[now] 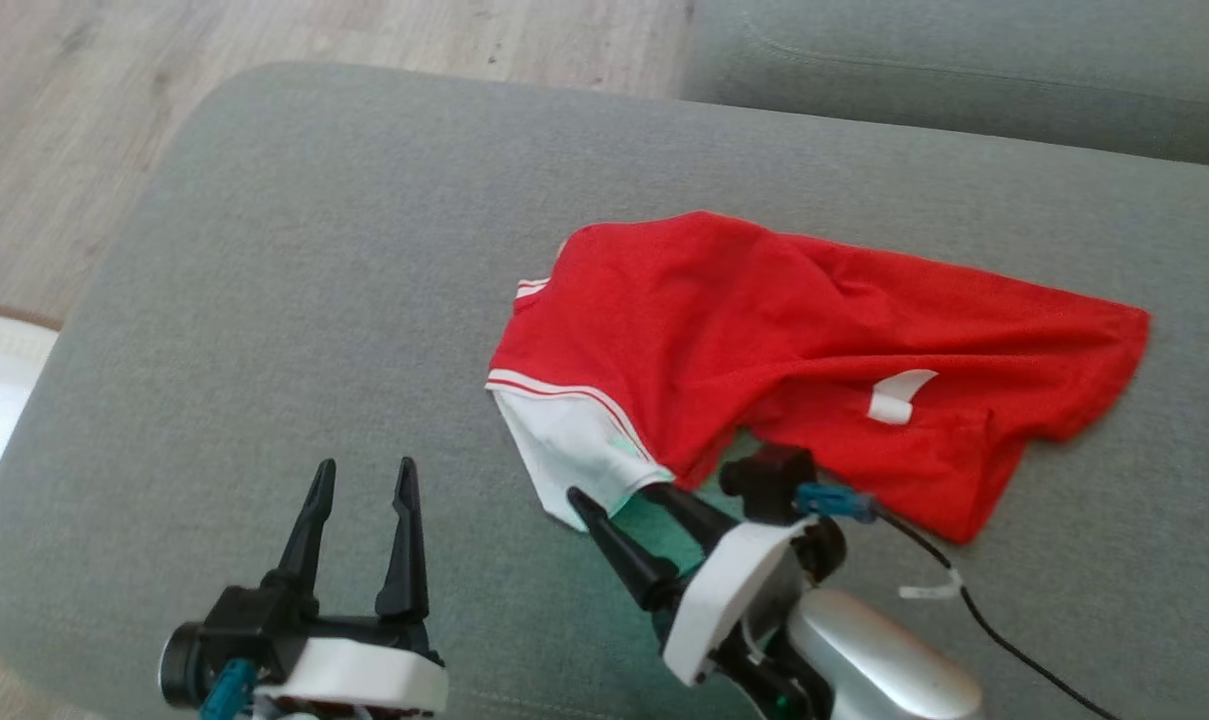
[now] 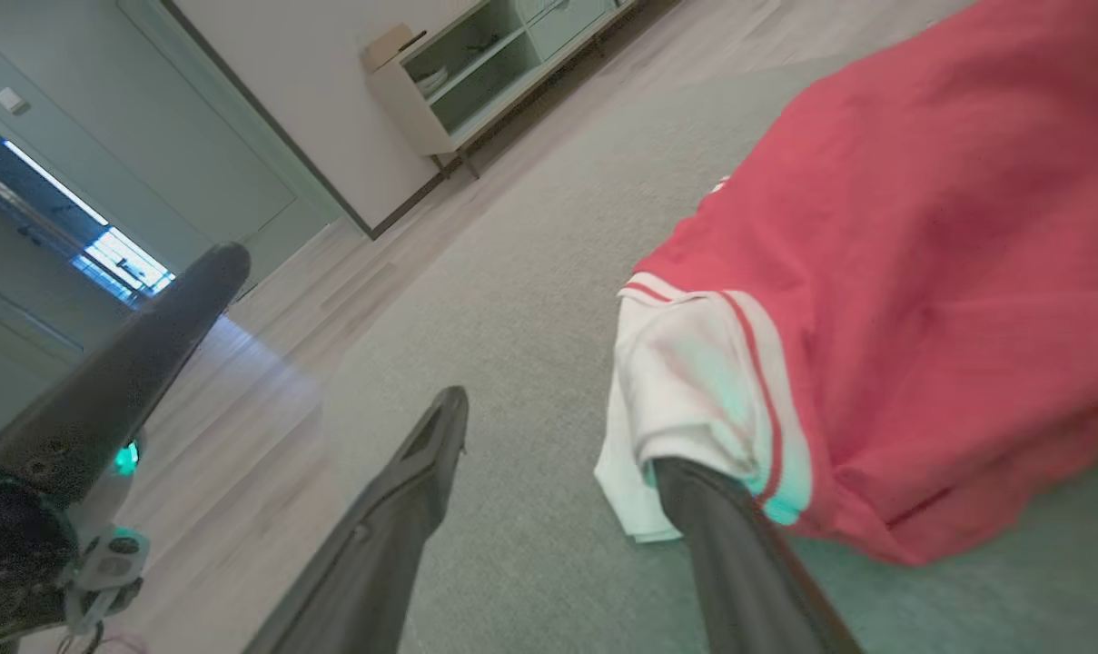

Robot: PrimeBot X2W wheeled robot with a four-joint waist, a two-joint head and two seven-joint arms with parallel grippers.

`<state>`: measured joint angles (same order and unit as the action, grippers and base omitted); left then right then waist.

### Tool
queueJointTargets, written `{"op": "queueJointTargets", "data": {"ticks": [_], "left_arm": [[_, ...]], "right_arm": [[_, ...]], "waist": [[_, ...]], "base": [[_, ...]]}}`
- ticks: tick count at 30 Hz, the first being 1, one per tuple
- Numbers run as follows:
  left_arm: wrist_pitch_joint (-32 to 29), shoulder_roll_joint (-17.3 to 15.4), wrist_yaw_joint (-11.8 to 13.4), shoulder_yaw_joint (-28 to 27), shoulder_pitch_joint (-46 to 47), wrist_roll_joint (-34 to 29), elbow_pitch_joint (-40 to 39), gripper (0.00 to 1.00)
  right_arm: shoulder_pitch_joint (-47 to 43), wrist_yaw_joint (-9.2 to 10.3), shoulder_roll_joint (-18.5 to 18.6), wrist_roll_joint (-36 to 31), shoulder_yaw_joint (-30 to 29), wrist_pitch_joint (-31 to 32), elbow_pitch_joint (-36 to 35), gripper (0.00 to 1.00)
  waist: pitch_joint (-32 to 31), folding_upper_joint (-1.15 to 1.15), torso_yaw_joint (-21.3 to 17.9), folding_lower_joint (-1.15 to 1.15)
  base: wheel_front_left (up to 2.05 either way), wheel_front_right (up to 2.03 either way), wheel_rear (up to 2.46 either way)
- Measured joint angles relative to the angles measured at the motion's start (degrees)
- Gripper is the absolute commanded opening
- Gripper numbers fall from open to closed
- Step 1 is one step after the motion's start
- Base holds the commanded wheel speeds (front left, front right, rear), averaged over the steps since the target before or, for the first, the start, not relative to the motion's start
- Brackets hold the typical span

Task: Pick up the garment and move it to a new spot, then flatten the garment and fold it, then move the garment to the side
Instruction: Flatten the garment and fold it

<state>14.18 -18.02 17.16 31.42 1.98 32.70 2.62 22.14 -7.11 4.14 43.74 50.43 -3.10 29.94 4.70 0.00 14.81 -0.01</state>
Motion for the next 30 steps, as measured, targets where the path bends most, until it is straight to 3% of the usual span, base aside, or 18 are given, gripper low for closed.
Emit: {"op": "queueJointTargets", "data": {"ticks": [6,13,20,30], "left_arm": [[-0.5,-0.7,0.5,0.0,0.0,0.0,-0.3,1.0],[-0.5,-0.9,0.6,0.0,-0.3,0.0,-0.9,1.0],[-0.5,-0.9,0.5,0.2,-0.2,0.0,-1.0,1.0],[-0.5,-0.9,0.5,0.4,0.0,0.0,-0.9,1.0]], "right_arm": [[-2.2,0.0,0.0,-6.1,-7.1,-2.2,1.6,1.0],[-5.8,0.0,1.8,-15.0,-22.0,-3.6,-1.3,1.0],[-6.5,0.0,5.8,-28.3,-37.2,2.2,-2.3,1.0],[-6.4,0.0,5.8,-33.0,-42.7,7.9,2.0,1.0]], "waist": [[-0.8,0.0,-2.0,0.0],[-1.5,0.0,-3.8,0.0],[-0.2,0.0,-4.1,0.01],[1.7,0.0,-2.4,0.01]], "base": [[0.0,0.0,0.0],[0.0,0.0,0.0],[0.0,0.0,0.0],[0.0,0.0,0.0]]}}
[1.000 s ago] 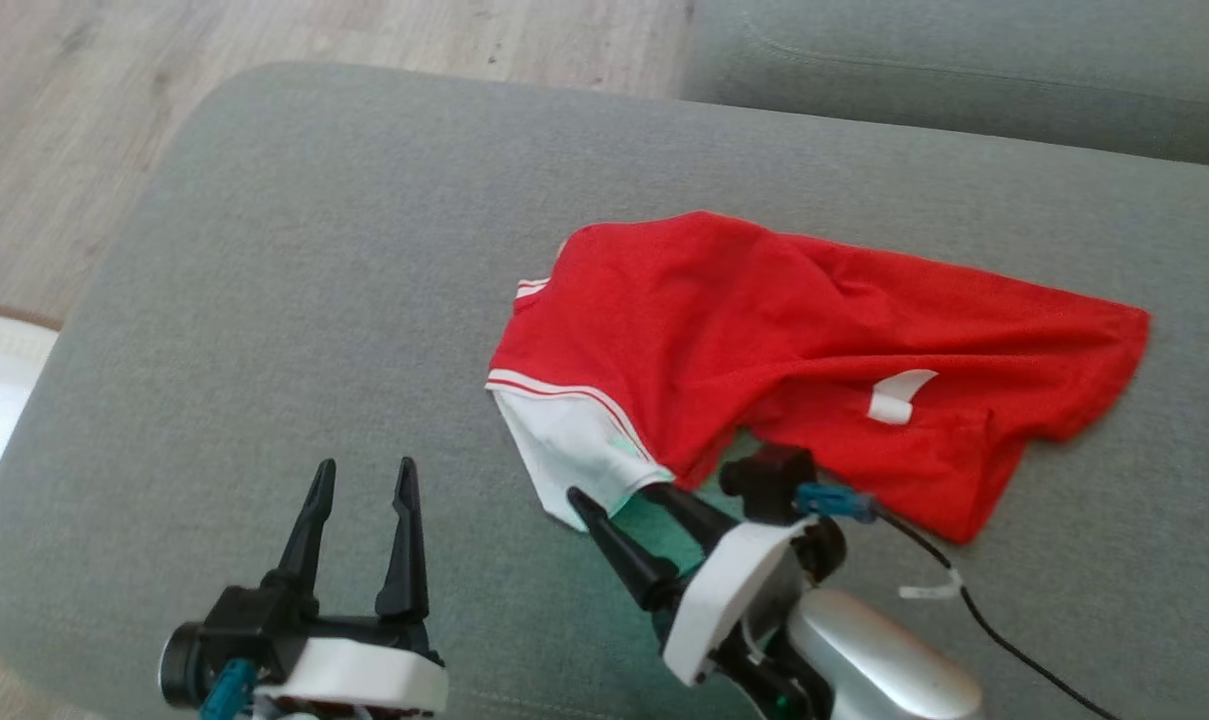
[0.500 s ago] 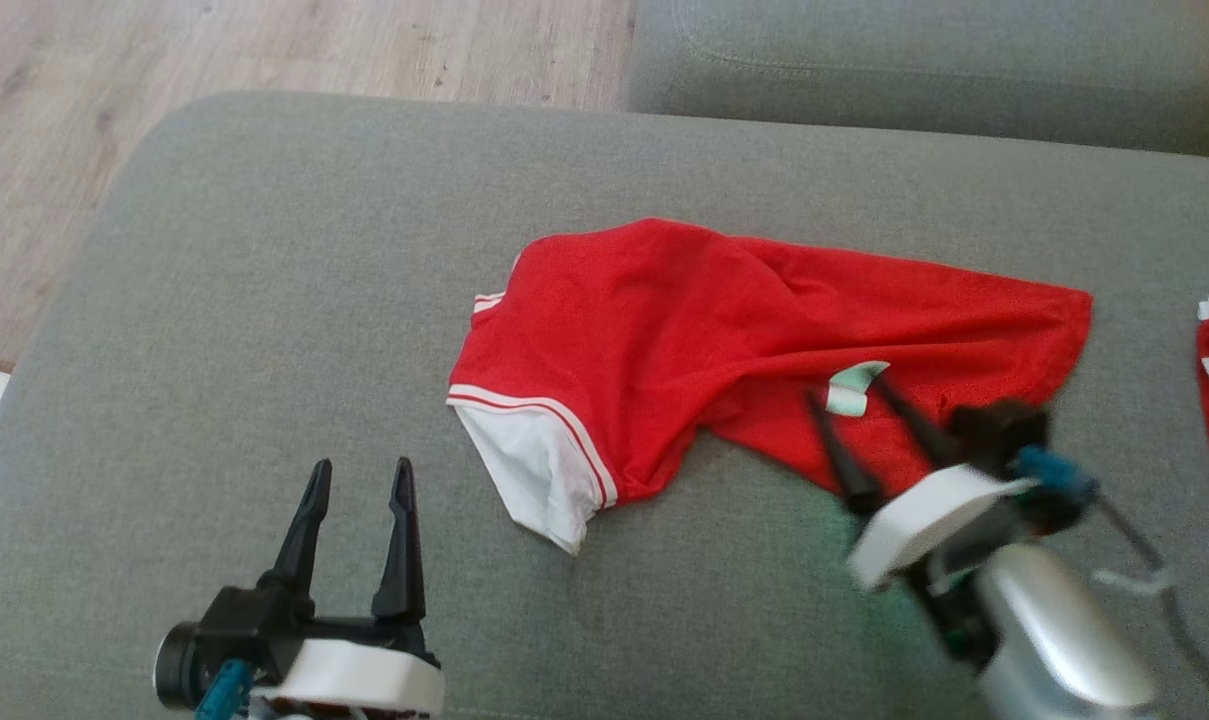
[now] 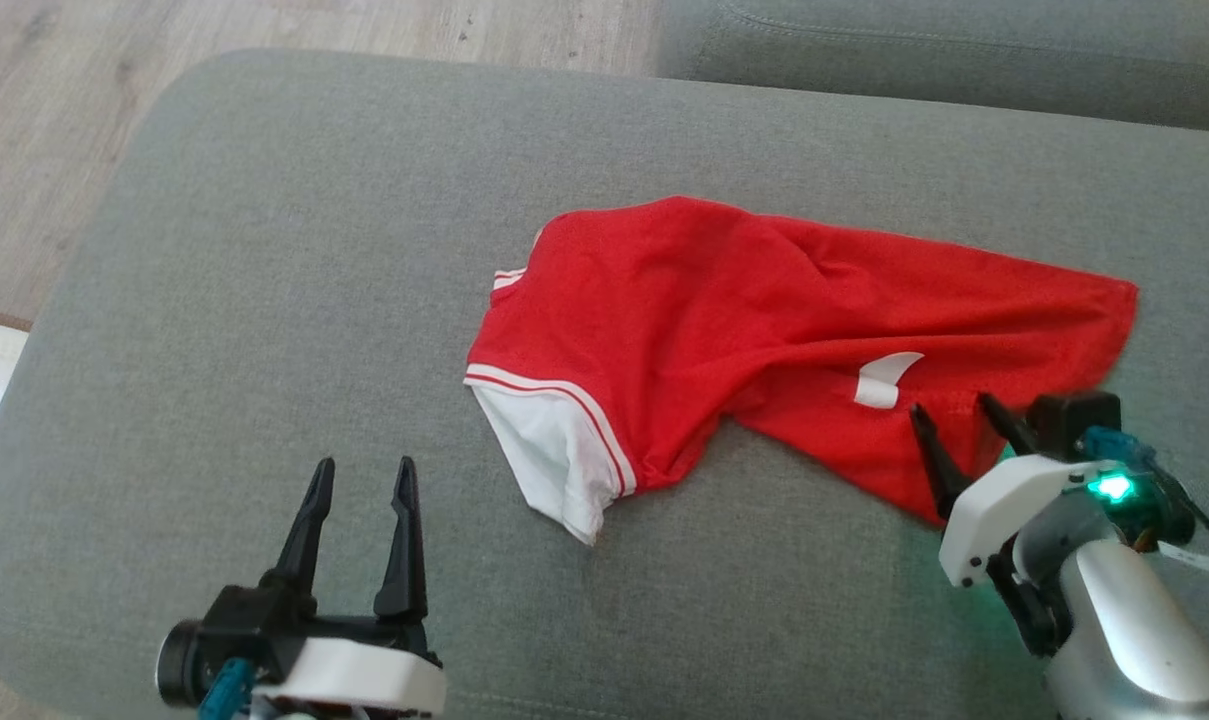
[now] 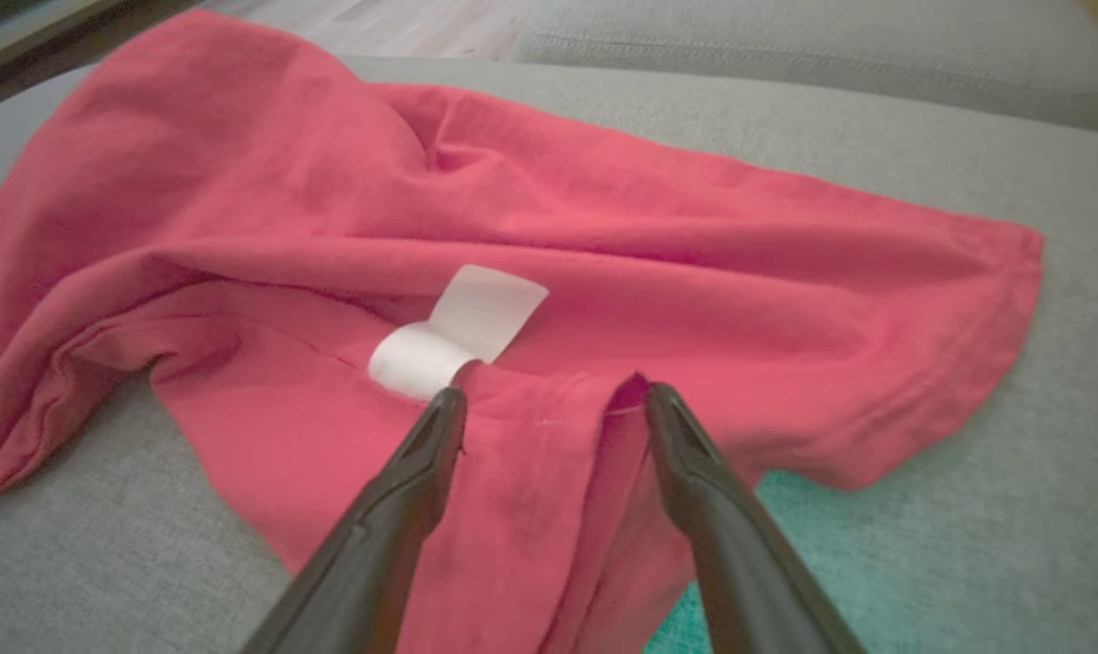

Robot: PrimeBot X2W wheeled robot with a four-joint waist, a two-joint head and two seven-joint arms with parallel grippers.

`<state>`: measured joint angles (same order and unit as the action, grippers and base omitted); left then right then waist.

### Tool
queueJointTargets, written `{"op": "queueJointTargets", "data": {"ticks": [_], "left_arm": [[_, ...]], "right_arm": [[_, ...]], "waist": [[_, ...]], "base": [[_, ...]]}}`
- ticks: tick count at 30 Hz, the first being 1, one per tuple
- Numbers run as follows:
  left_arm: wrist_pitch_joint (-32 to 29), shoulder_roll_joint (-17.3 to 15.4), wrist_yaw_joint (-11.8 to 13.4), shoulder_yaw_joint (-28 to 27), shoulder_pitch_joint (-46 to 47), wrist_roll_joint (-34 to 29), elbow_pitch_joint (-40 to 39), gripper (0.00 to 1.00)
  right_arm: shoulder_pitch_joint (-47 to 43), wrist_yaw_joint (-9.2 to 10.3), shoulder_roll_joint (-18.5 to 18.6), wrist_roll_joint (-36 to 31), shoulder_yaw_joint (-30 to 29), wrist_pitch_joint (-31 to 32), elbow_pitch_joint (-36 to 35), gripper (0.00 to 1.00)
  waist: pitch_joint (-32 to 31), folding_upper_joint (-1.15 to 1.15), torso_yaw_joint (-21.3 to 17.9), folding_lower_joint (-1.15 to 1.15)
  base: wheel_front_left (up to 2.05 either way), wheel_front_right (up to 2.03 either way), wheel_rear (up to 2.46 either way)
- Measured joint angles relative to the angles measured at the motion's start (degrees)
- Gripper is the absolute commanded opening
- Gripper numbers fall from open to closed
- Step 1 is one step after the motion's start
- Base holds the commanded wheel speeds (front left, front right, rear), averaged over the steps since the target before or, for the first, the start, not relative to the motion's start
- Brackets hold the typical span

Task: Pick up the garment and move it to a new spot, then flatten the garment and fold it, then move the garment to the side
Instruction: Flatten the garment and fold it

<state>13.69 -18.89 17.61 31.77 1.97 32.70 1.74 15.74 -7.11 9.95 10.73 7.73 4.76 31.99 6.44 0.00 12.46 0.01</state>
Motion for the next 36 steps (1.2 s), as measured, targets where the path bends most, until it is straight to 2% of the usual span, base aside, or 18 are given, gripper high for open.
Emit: {"op": "queueJointTargets", "data": {"ticks": [2,3,5,7,15,18,20,23,30,36], "left_arm": [[0.0,0.0,0.0,0.0,0.0,0.0,0.1,1.0],[0.0,0.0,0.0,0.0,0.0,0.0,0.1,1.0],[0.0,0.0,0.0,0.0,0.0,0.0,0.1,1.0],[0.0,0.0,0.0,0.0,0.0,0.0,0.1,1.0],[0.0,-0.1,0.0,0.3,0.0,0.0,0.2,1.0],[0.0,-0.1,0.1,0.6,0.0,0.0,0.2,1.0],[0.0,-0.1,0.1,0.7,-0.1,0.0,0.2,1.0],[-0.1,-0.2,0.1,1.0,-0.3,0.0,0.2,1.0],[-0.1,-0.4,0.6,1.1,-2.3,0.5,0.1,1.0],[-0.1,-0.6,0.6,1.1,-2.4,0.6,-0.1,1.0]], "right_arm": [[0.0,0.0,-0.4,0.0,-0.3,1.0,0.8,1.0],[0.0,0.0,-0.6,0.3,-0.3,1.1,0.9,0.62],[0.0,0.0,-0.8,1.1,0.1,0.8,0.9,0.27],[0.0,0.0,-0.8,1.4,1.3,-0.1,0.9,0.0],[1.5,0.0,-0.5,1.9,5.2,-4.6,0.6,0.0],[1.8,0.0,0.3,2.5,10.1,-6.4,-3.8,0.0],[1.4,0.0,0.6,2.5,11.1,-6.4,-5.3,0.0],[-2.1,0.0,1.8,2.7,13.0,-6.4,-11.0,0.0],[-16.7,0.0,2.9,1.3,16.5,-4.6,-23.2,0.0],[-22.0,0.0,2.8,-3.2,18.0,-4.7,-25.7,0.0]], "waist": [[0.1,0.0,0.2,0.0],[0.1,0.0,0.2,0.0],[0.1,0.0,-0.1,0.0],[-0.1,0.0,-0.5,0.0],[-0.8,0.0,-2.7,0.0],[-1.7,0.0,-4.1,0.0],[-2.0,0.0,-4.4,0.0],[-2.8,0.0,-5.4,-0.01],[-4.1,0.0,-8.1,-0.01],[-4.5,0.0,-9.8,-0.01]], "base": [[0.0,0.0,0.0],[0.0,0.0,0.0],[0.0,0.0,0.0],[0.0,0.0,0.0],[0.0,0.0,0.0],[0.0,0.0,0.0],[0.0,0.0,0.0],[0.0,0.0,0.0],[0.0,0.0,0.0],[0.0,0.0,0.0]]}}
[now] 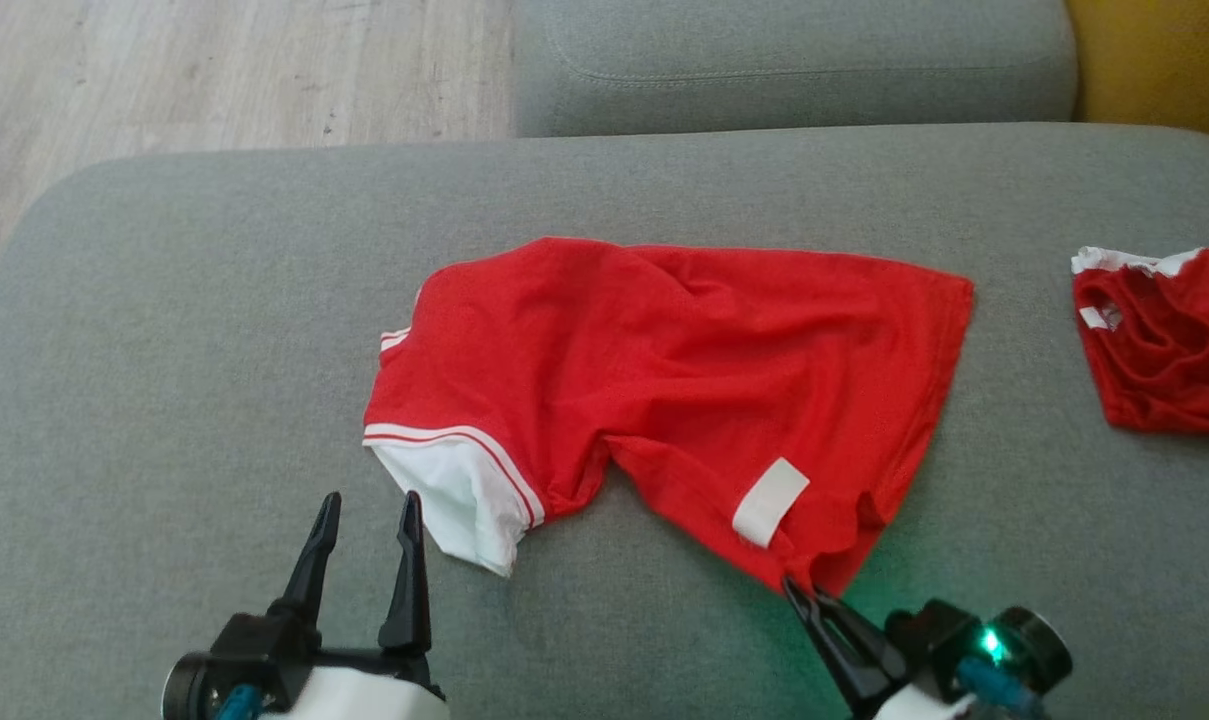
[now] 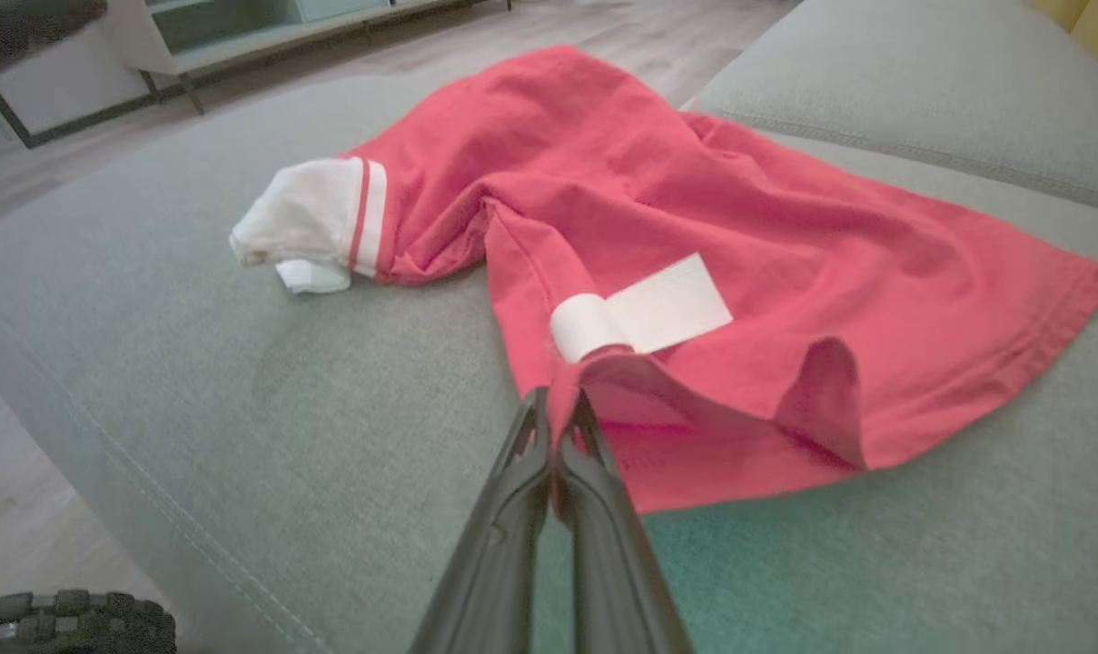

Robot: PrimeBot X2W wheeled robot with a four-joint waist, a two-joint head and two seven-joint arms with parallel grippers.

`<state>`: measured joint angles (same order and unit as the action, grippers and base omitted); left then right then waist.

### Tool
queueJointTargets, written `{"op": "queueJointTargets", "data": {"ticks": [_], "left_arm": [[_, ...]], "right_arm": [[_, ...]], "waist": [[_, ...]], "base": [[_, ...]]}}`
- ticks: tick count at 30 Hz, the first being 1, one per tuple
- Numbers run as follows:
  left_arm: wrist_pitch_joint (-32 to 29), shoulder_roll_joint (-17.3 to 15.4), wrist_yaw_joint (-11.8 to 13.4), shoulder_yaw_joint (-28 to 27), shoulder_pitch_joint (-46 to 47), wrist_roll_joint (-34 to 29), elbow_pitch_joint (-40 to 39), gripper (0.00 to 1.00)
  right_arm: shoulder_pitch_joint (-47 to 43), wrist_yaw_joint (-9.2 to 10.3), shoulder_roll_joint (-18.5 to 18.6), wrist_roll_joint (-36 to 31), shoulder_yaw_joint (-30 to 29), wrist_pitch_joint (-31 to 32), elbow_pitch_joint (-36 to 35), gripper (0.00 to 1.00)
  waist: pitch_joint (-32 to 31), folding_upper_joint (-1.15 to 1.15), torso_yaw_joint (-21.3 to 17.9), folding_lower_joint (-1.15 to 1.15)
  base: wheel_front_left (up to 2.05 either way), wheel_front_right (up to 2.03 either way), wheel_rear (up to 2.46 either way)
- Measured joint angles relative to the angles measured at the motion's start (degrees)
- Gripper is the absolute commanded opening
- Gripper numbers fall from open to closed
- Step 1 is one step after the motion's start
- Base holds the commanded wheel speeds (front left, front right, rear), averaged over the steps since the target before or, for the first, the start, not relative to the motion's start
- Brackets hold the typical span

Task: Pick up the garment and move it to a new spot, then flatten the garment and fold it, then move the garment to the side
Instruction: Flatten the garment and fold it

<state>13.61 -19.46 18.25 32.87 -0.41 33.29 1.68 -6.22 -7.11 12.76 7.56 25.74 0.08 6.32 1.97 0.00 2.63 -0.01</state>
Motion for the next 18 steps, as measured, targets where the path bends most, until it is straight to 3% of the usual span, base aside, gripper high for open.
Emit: {"op": "queueJointTargets", "data": {"ticks": [2,3,4,11,14,18], "left_arm": [[0.0,0.0,0.0,0.0,0.0,0.0,0.0,1.0],[0.0,0.0,0.0,0.0,0.0,0.0,0.0,1.0],[0.0,0.0,0.0,0.0,0.0,0.0,0.0,1.0],[0.0,0.0,0.0,0.1,0.0,0.0,0.1,1.0],[0.0,0.0,0.0,0.0,0.0,0.0,0.1,1.0],[0.1,0.0,0.0,0.0,0.0,0.0,0.1,1.0]], "right_arm": [[-0.7,0.0,-0.1,-1.9,-0.2,-0.7,0.9,0.46],[-1.0,0.0,-0.4,-2.2,-0.5,-1.0,1.6,0.77],[-1.5,0.0,-0.7,-2.2,-1.0,-1.2,2.0,1.0],[-5.0,0.0,-1.3,-0.3,-5.4,-1.6,2.7,1.0],[-5.4,0.0,-2.0,3.3,-10.4,-1.2,1.2,1.0],[-3.1,0.0,-2.6,2.6,-18.3,1.8,0.4,1.0]], "waist": [[0.0,0.0,-0.2,0.0],[0.1,0.0,-0.3,0.0],[0.1,0.0,-0.3,0.0],[0.2,0.0,0.5,0.0],[0.1,0.0,1.1,0.0],[0.3,0.0,1.8,0.0]], "base": [[0.0,0.0,0.0],[0.0,0.0,0.0],[0.0,0.0,0.0],[0.0,0.0,0.0],[0.0,0.0,0.0],[0.0,0.0,0.0]]}}
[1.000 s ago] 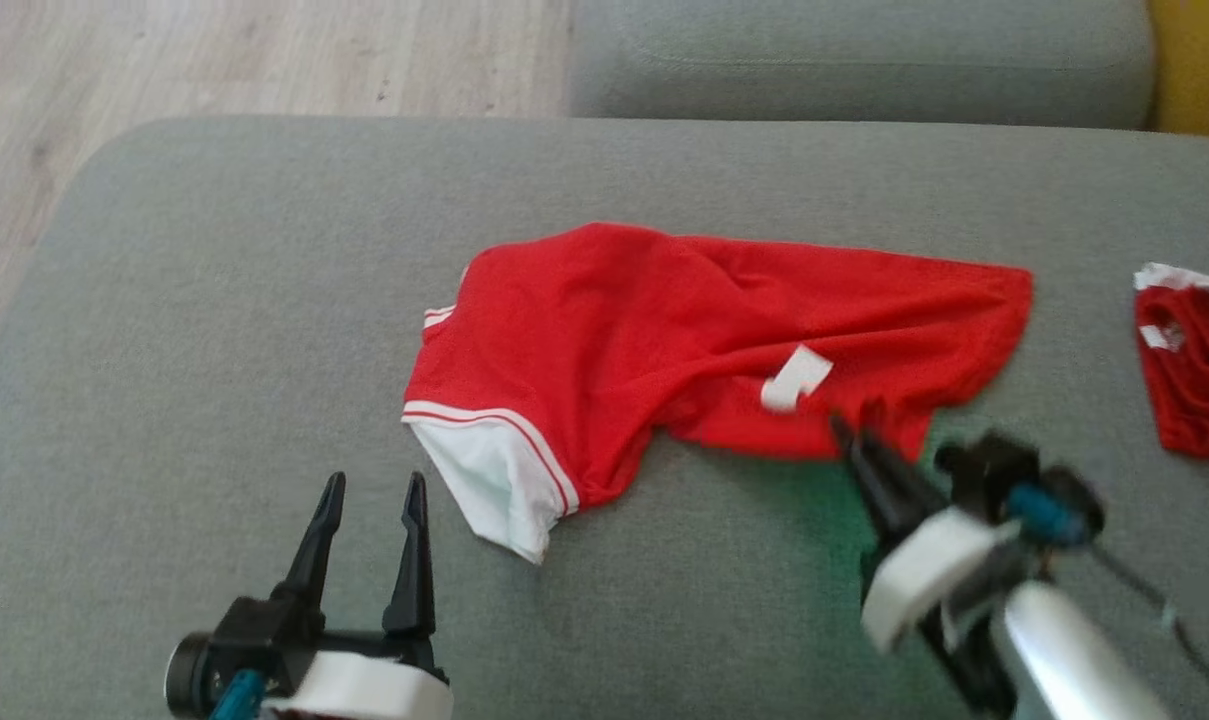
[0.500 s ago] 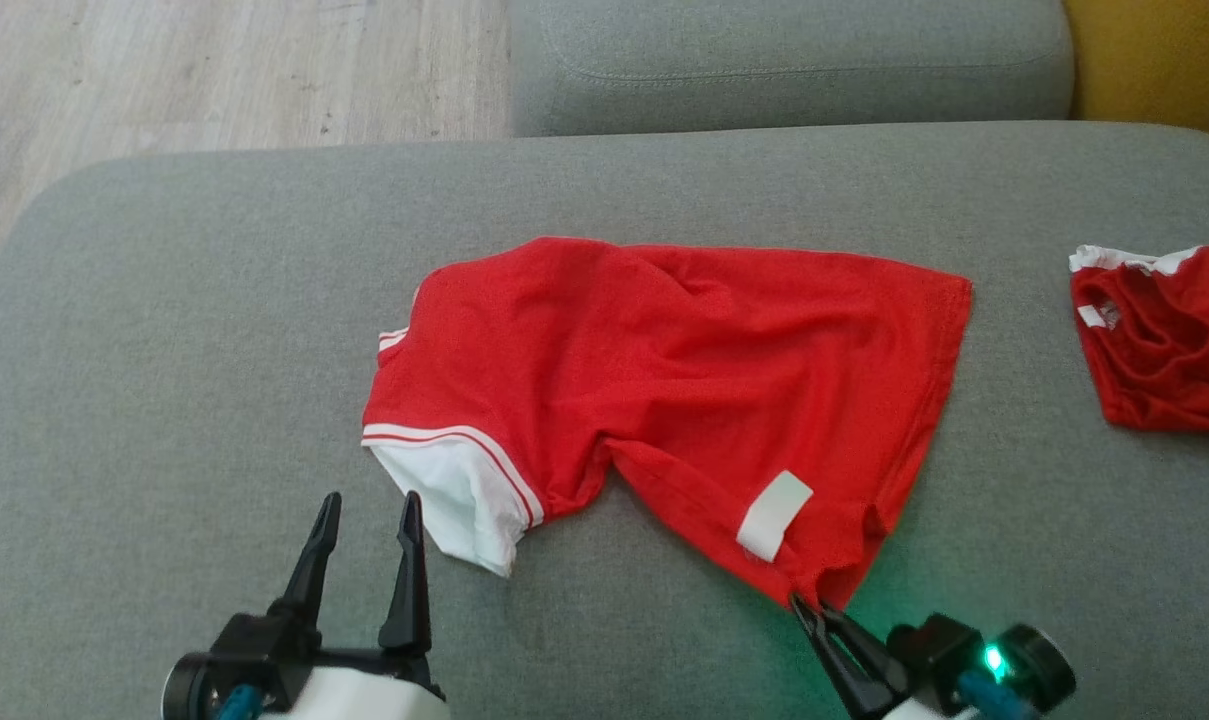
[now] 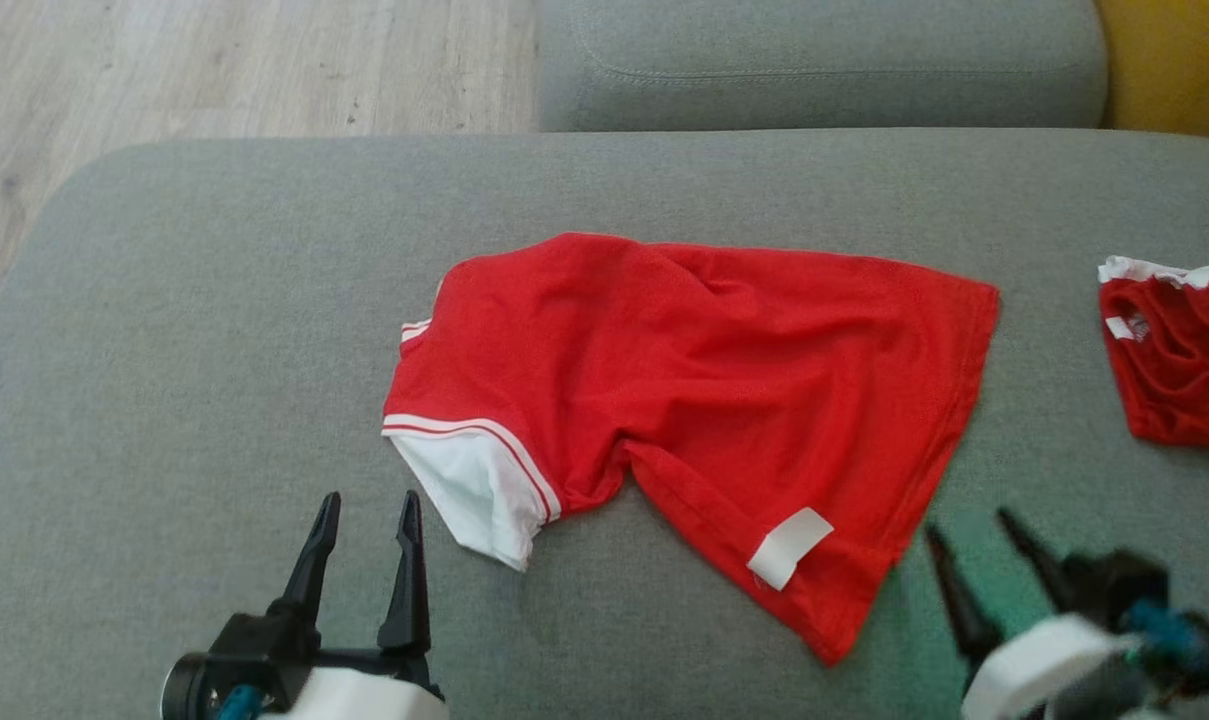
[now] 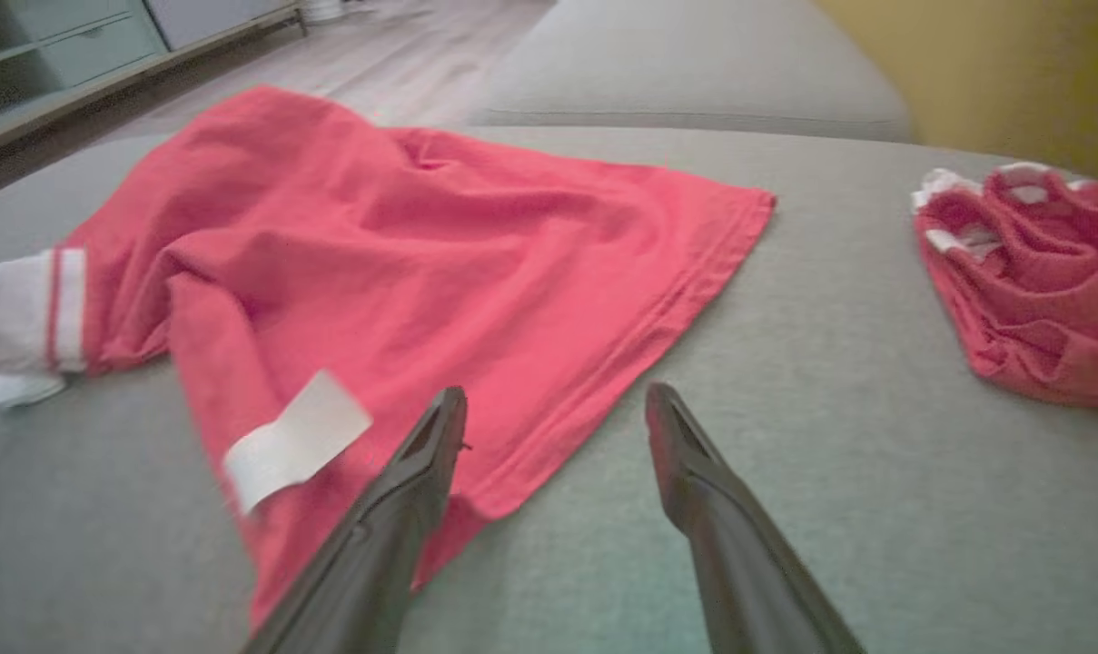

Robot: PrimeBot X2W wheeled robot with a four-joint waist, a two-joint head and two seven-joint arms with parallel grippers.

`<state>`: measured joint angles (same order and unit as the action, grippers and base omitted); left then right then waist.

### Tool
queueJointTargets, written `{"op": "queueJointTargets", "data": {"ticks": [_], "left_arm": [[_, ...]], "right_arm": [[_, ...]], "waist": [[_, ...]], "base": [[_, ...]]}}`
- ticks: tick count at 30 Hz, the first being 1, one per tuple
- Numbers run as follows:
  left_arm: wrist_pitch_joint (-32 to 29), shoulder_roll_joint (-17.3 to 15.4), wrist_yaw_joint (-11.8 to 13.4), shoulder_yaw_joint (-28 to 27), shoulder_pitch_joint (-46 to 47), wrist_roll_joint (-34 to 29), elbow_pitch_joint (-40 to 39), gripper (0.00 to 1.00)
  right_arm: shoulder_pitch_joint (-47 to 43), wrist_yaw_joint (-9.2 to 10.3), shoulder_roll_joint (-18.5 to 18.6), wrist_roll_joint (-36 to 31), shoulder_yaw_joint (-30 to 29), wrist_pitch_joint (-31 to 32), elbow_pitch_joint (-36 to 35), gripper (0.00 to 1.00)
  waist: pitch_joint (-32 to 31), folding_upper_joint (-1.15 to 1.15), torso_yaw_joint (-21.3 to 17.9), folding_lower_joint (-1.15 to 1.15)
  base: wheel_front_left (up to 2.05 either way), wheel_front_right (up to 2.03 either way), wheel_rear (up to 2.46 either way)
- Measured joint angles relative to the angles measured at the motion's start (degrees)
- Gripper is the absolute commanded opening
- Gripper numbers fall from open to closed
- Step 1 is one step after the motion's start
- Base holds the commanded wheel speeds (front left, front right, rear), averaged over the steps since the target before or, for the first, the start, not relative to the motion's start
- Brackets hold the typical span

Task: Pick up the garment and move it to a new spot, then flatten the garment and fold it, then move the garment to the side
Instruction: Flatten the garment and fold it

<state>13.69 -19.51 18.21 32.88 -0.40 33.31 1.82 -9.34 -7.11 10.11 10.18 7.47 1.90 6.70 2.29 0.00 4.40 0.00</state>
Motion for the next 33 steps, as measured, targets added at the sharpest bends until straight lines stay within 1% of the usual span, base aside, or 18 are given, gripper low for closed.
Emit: {"op": "queueJointTargets", "data": {"ticks": [2,5,9,10,12,16,20,21,22,23,24,25,26,29,31,33], "left_arm": [[0.0,0.0,-0.1,0.0,0.1,0.0,0.0,1.0],[0.0,0.1,-0.1,0.1,0.3,0.0,0.0,1.0],[0.0,0.2,-0.2,0.2,1.3,0.0,0.3,1.0],[0.0,0.2,-0.5,0.2,1.7,0.0,0.3,1.0],[0.0,0.3,-0.6,0.3,2.2,0.0,0.5,1.0],[0.0,0.4,-0.6,0.3,2.7,0.0,0.9,1.0],[0.1,0.5,-0.6,0.3,2.7,0.0,1.1,1.0],[0.1,0.5,-0.6,0.3,2.7,0.0,1.1,1.0],[0.1,0.6,-0.6,0.3,2.7,0.0,1.1,1.0],[0.1,0.6,-0.6,0.3,2.8,0.0,1.1,1.0],[0.1,0.7,-0.6,0.3,2.9,0.0,1.1,1.0],[0.1,0.7,-0.7,0.3,2.9,0.0,1.2,1.0],[0.1,0.8,-0.7,0.3,3.1,0.0,1.2,1.0],[0.1,1.0,-1.1,0.3,3.8,0.0,1.2,1.0],[0.1,1.1,-1.1,0.3,4.0,-0.1,1.2,1.0],[0.1,1.1,-1.1,0.3,4.0,-0.1,1.2,1.0]], "right_arm": [[3.1,0.0,-0.9,0.0,-3.4,2.5,1.4,1.0],[9.0,0.0,-1.1,0.0,-7.4,6.3,5.5,1.0],[16.2,0.0,-1.1,0.0,-11.5,10.2,13.1,1.0],[17.6,0.0,-1.1,0.0,-12.2,11.0,15.2,1.0],[20.1,0.0,-1.1,0.0,-13.1,12.8,19.1,1.0],[23.7,0.0,-1.0,2.4,-13.3,15.9,26.2,1.0],[27.4,0.0,0.0,5.6,-12.2,18.1,29.7,1.0],[27.4,0.0,0.0,5.6,-12.2,18.1,29.7,0.87],[28.3,0.0,0.4,6.6,-11.5,18.6,30.3,0.48],[29.1,0.0,0.9,7.4,-10.7,19.0,30.8,0.27],[29.8,0.0,1.5,7.8,-9.7,19.3,31.2,0.27],[30.4,0.0,1.9,8.1,-8.9,19.3,31.4,0.12],[30.8,0.0,2.4,8.4,-8.2,19.2,31.6,0.0],[32.7,0.0,3.7,8.0,-7.2,16.6,33.0,0.0],[34.7,0.0,5.0,5.8,-7.2,13.5,34.0,0.0],[37.9,0.0,6.3,3.5,-8.6,10.1,35.0,0.0]], "waist": [[0.3,0.0,0.5,0.0],[1.0,0.0,1.3,0.0],[2.3,0.0,2.9,0.01],[2.5,0.0,3.3,0.01],[3.1,0.0,4.2,0.01],[4.2,0.0,6.1,0.01],[5.0,0.0,7.6,0.01],[5.0,0.0,7.6,0.01],[5.2,0.0,7.8,0.01],[5.4,0.0,8.1,0.01],[5.6,0.0,8.3,0.01],[5.8,0.0,8.5,0.01],[6.0,0.0,8.6,0.01],[6.5,0.0,9.0,0.01],[6.8,0.0,9.1,0.01],[7.0,0.0,9.1,0.01]], "base": [[0.0,0.0,0.0],[0.0,0.0,0.0],[0.0,0.0,0.0],[0.0,0.0,0.0],[0.0,0.0,0.0],[0.0,0.0,0.0],[0.0,0.0,0.0],[0.0,0.0,0.0],[0.0,0.0,0.0],[0.0,0.0,0.0],[0.0,0.0,0.0],[0.0,0.0,0.0],[0.0,0.0,0.0],[0.0,0.0,0.0],[0.0,0.0,0.0],[0.0,0.0,0.0]]}}
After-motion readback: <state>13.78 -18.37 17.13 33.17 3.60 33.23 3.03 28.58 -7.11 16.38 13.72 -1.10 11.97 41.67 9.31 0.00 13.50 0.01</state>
